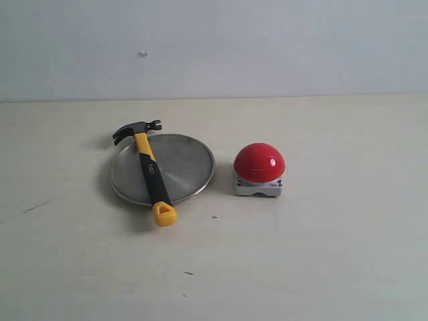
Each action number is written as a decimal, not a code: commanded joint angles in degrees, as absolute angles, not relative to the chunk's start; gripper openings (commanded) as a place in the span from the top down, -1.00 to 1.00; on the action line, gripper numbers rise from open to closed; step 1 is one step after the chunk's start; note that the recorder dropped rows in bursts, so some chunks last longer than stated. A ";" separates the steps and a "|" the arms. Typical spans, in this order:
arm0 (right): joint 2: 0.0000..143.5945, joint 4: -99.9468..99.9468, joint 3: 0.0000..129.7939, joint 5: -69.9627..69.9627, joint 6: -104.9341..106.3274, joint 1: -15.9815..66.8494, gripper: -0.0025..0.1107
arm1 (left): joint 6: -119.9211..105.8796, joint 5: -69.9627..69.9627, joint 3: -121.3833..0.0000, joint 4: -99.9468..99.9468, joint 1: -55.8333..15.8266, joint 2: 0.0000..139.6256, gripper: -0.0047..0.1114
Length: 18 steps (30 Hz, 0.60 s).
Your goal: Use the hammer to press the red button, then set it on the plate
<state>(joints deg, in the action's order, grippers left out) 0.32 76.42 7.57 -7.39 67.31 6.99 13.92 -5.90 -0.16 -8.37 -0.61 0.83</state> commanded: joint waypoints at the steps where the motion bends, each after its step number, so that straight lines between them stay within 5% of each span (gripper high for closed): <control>1: 0.00 75.97 7.34 -7.54 67.33 6.64 0.96 | 13.70 -5.94 0.00 -8.28 -0.47 0.52 0.92; 18: 0.00 64.48 4.81 -10.68 63.73 6.64 0.96 | 13.70 -5.94 0.00 -8.28 -0.47 0.52 0.92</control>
